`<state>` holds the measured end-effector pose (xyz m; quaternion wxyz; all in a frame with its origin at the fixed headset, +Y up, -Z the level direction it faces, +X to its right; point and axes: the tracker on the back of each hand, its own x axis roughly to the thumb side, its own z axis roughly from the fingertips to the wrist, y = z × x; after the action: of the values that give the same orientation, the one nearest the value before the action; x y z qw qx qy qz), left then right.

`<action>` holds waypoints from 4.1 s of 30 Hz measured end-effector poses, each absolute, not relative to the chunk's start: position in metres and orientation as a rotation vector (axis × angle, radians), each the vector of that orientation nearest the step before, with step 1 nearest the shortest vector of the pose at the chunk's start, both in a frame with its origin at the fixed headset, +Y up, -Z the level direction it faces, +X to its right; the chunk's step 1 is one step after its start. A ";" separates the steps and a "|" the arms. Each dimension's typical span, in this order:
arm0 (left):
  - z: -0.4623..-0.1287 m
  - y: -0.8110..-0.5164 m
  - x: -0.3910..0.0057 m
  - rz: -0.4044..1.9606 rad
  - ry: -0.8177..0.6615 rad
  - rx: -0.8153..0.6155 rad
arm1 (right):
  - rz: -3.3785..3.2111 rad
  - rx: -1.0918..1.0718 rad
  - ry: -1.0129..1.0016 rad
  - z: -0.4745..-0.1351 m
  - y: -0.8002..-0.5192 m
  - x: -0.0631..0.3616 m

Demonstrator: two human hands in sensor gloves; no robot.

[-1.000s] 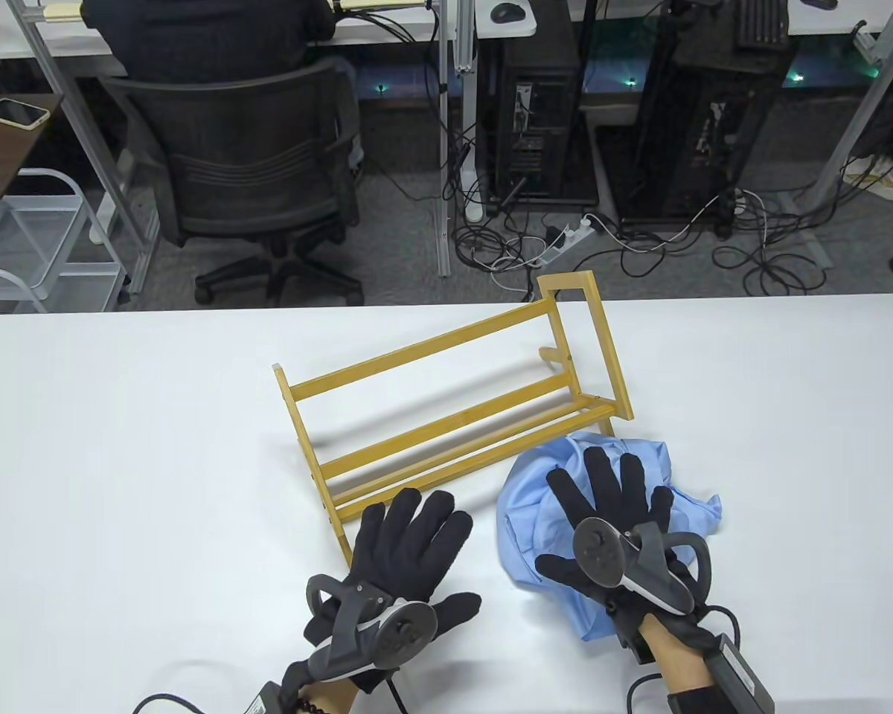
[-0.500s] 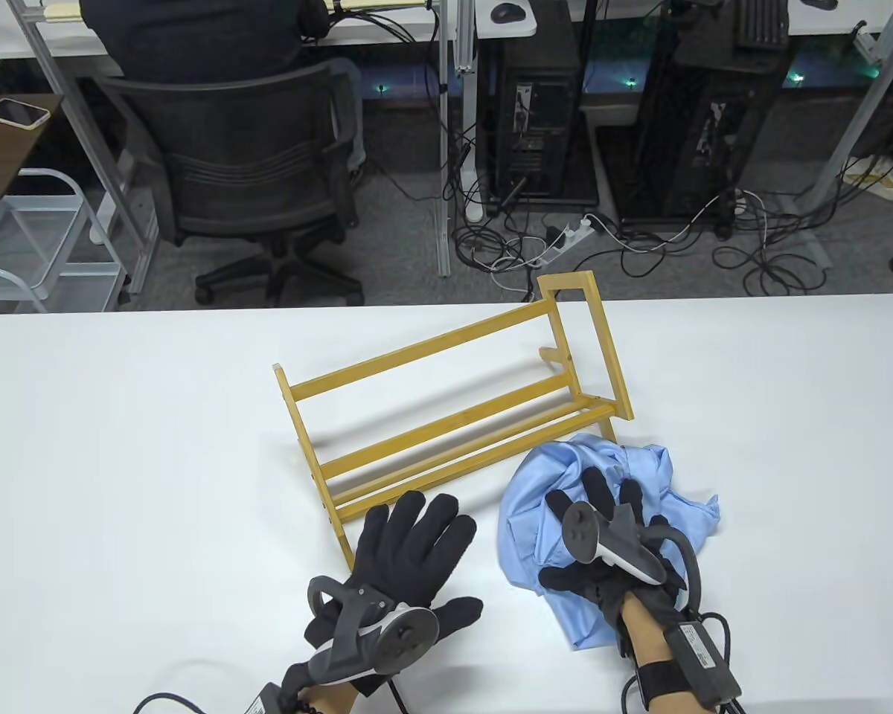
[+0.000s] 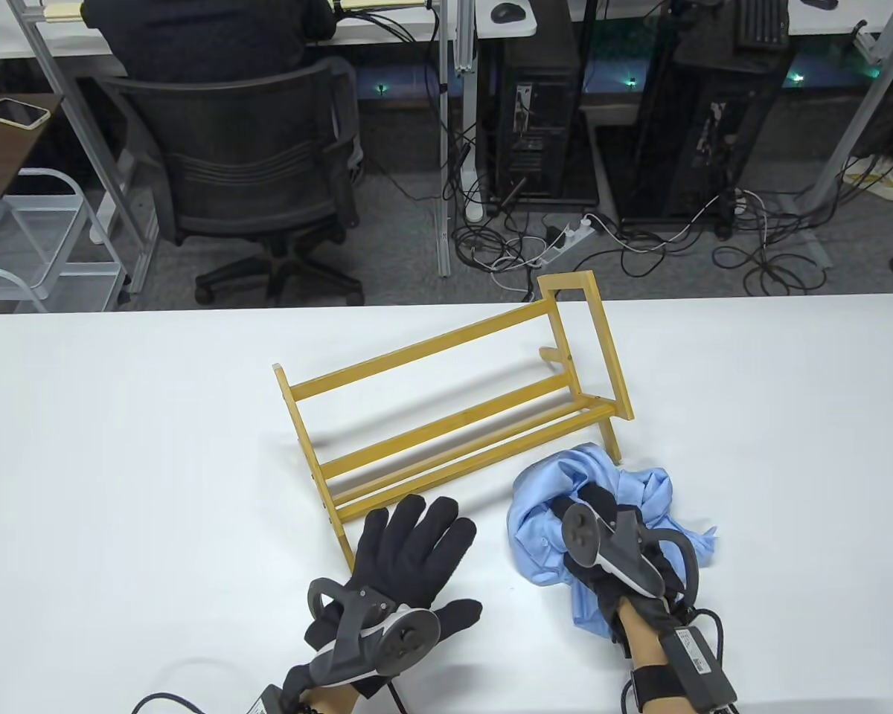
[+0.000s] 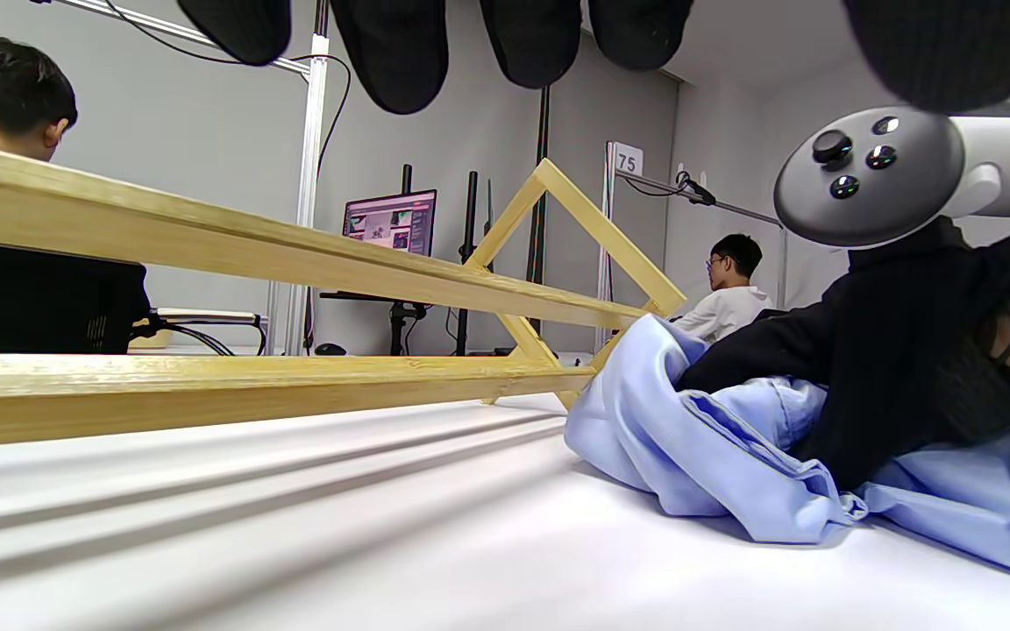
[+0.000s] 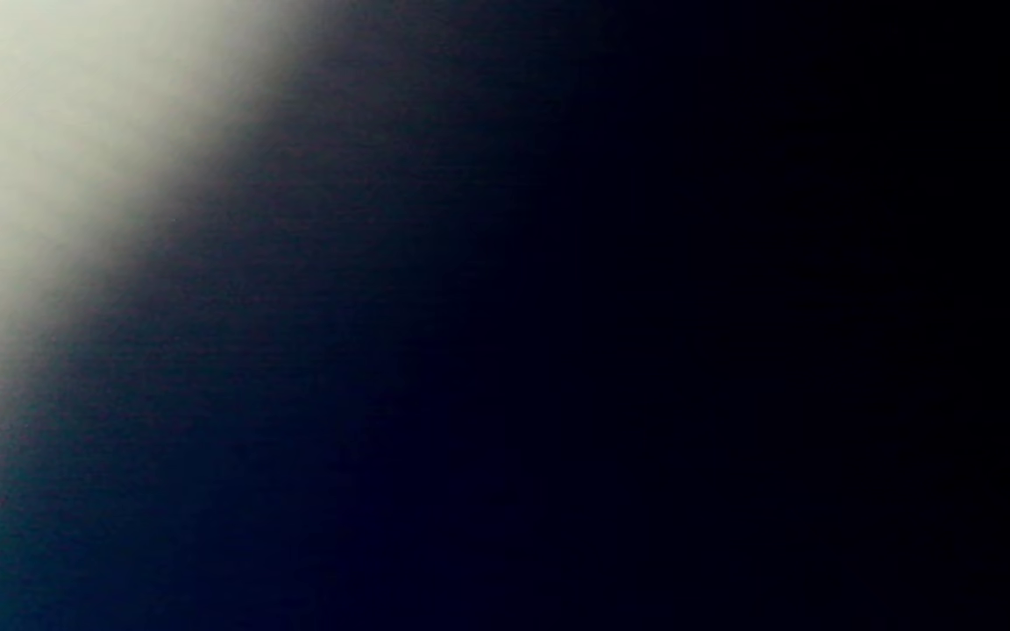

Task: Hang long-sleeve shirt on book rack

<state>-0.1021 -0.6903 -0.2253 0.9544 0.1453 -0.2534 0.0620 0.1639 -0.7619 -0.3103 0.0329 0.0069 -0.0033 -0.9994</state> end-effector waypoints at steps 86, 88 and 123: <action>-0.234 -0.691 -0.107 0.162 -0.466 0.249 | -3.109 -0.070 0.613 -0.439 -0.594 0.086; -0.233 -0.691 -0.108 0.158 -0.460 0.245 | -3.109 -0.064 0.601 -0.444 -0.597 0.086; -0.245 -0.698 -0.106 0.137 -0.423 0.168 | -3.099 -0.052 0.356 -0.480 -0.654 0.042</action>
<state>-0.1062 -0.6980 -0.2447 0.9719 0.0830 -0.2095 0.0677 0.0418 -0.6540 -0.4795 0.0109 -0.0167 0.1141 -0.9933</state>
